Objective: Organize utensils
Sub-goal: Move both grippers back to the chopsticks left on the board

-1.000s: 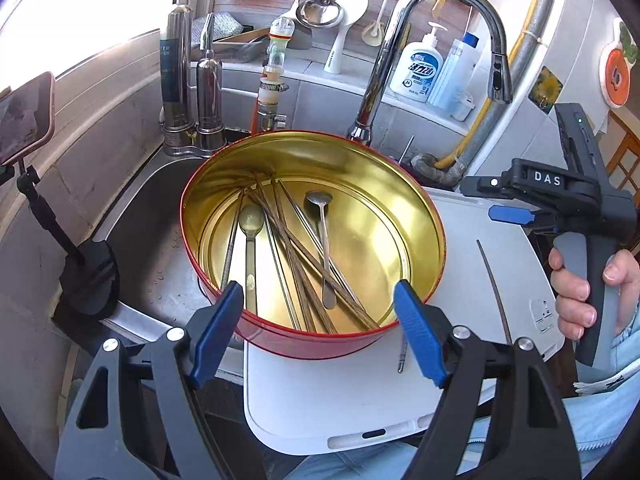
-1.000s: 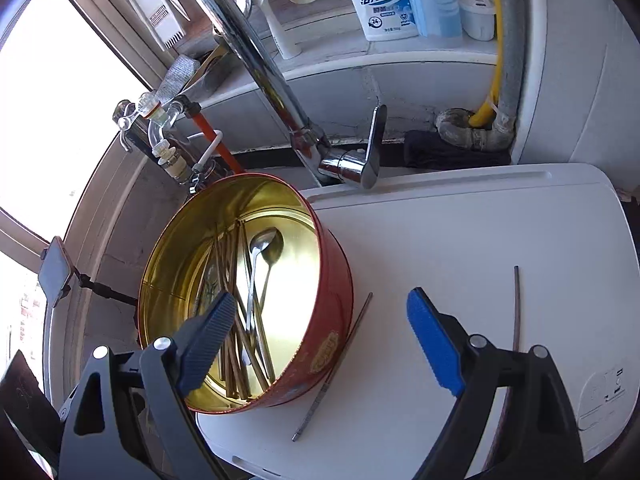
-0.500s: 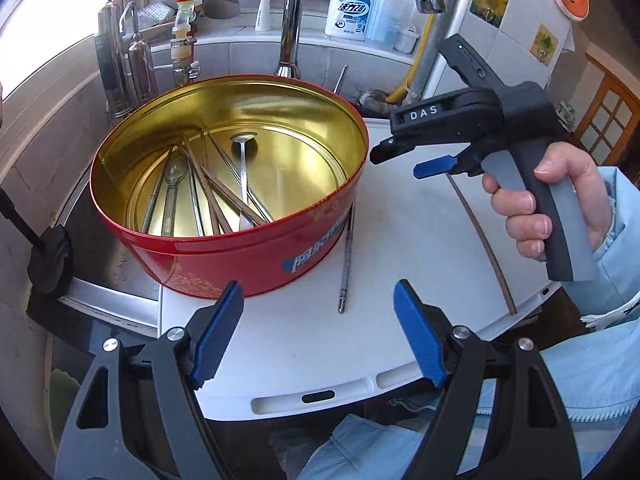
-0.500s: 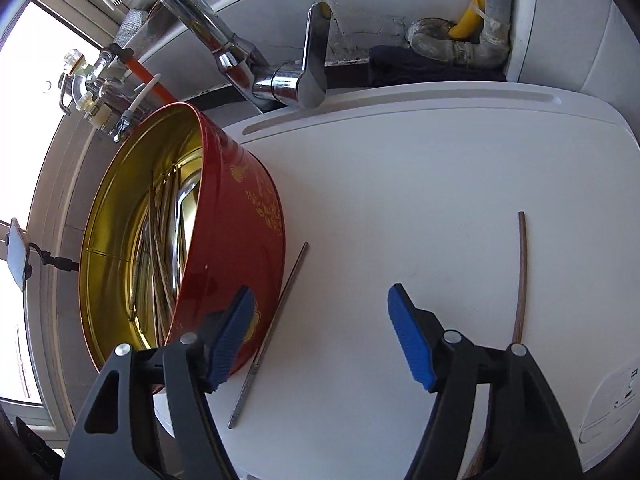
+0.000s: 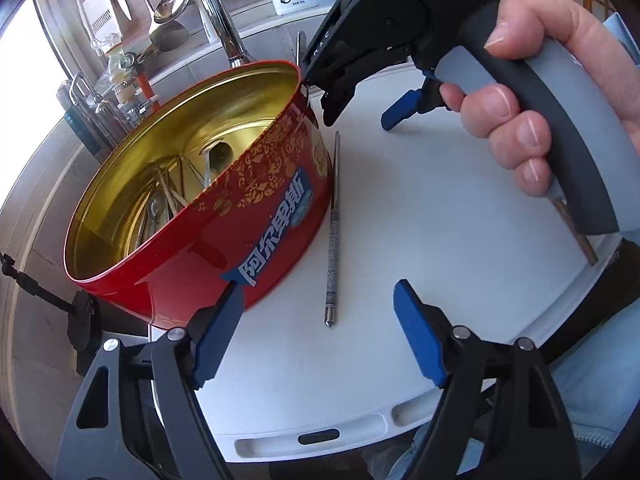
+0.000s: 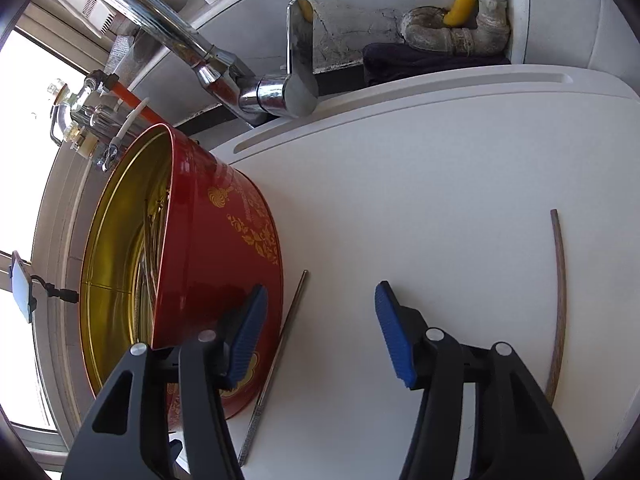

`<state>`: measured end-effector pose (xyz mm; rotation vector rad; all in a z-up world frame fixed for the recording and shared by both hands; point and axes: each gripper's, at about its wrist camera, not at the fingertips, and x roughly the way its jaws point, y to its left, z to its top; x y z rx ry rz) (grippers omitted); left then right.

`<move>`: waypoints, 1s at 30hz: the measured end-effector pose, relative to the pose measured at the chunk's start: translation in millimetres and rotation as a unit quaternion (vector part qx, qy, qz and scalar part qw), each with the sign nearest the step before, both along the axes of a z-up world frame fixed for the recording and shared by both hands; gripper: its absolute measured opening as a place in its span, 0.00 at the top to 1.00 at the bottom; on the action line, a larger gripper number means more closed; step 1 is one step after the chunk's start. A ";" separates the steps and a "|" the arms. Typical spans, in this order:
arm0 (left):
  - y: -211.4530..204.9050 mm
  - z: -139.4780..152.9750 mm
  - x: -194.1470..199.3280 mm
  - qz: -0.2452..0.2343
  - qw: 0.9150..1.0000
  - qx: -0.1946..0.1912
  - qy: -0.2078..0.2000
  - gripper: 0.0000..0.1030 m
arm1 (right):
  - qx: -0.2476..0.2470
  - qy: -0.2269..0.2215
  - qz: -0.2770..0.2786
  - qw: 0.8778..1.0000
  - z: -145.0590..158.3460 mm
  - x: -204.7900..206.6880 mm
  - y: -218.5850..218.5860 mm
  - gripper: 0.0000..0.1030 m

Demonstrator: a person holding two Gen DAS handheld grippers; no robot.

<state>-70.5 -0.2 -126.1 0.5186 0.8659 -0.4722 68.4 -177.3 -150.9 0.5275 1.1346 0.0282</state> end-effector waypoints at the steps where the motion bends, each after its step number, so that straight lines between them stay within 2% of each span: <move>1: -2.8 -1.0 -0.1 -0.002 1.000 0.008 -0.003 0.26 | -0.001 -0.003 0.001 1.000 -0.1 -0.2 0.2 0.46; 4: -8.0 -2.2 -1.1 -0.010 1.000 0.021 -0.008 0.26 | -0.014 -0.008 0.016 1.000 1.2 0.7 3.5 0.47; 8: -11.0 -6.9 3.8 -0.010 0.999 0.031 -0.002 0.26 | -0.059 -0.028 0.059 0.996 0.7 1.7 12.0 0.47; 16: -19.9 -9.2 11.8 -0.024 1.000 -0.002 0.016 0.27 | -0.142 -0.036 0.098 0.984 -1.3 -1.0 20.3 0.47; 20: -25.9 -9.6 21.9 -0.030 0.997 -0.032 0.063 0.31 | -0.114 -0.023 0.080 0.990 1.1 -10.4 0.0 0.47; 23: -30.2 -12.3 30.8 -0.041 0.989 -0.074 0.120 0.32 | -0.107 -0.026 0.074 0.991 8.0 -22.2 -13.4 0.47; 30: -52.4 -16.0 40.1 -0.050 0.988 -0.074 0.125 0.32 | -0.087 -0.036 0.069 0.993 17.5 -48.5 -37.0 0.47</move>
